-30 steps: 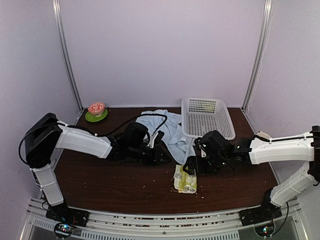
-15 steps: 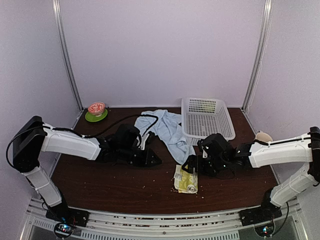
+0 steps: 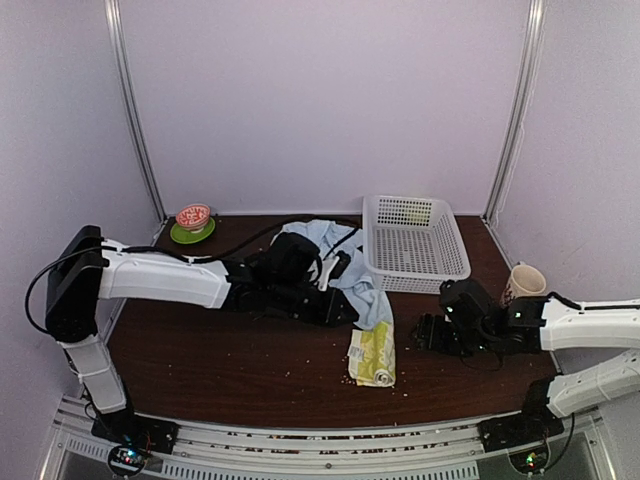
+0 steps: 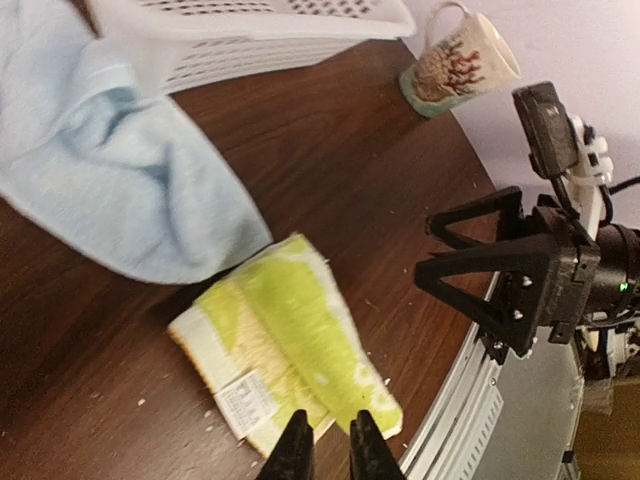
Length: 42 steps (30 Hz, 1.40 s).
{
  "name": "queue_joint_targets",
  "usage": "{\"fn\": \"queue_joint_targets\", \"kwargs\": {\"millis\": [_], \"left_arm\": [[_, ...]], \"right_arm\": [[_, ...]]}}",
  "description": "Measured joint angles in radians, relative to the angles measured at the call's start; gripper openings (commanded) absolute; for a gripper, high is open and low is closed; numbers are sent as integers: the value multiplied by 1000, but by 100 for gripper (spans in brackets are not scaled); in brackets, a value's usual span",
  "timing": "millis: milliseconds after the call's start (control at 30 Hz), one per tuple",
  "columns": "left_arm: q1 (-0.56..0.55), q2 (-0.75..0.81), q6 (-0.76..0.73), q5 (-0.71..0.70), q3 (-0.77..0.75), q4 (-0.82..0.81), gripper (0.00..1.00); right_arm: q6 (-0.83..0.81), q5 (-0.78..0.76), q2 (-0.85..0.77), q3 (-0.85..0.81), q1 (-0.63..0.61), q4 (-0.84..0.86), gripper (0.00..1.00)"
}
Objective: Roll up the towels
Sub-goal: Adjust the towel at the center of the board.
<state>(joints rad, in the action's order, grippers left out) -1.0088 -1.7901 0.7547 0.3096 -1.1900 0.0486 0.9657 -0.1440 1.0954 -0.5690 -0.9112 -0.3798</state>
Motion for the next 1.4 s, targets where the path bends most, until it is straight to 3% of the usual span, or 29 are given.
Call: {"fn": "queue_joint_targets", "kwargs": {"millis": [167,333,433,533,733,1000,1400], "left_arm": [[-95,-145,-60,-18,-251,104,20],[-130,-272,-86,-13,-398,178,34],[-132,-330,-96,-11,-436,224,34],[-132,-372,-101,-18,-455,275,28],[-129,-394,-106,-71,-456,349,16],[-100,-362,-88,-110,-344,314,0],[-62,-259,-51,-144,-134,238,0]], "right_arm": [[25,-68,-73,23,4,-55,78],[40,-100,-144,62,13,-72,78],[49,-108,-180,92,16,-80,79],[55,-108,-194,111,20,-82,79],[53,-96,-176,113,21,-67,79],[47,-5,-57,113,21,13,78],[87,175,187,62,7,267,78]]}}
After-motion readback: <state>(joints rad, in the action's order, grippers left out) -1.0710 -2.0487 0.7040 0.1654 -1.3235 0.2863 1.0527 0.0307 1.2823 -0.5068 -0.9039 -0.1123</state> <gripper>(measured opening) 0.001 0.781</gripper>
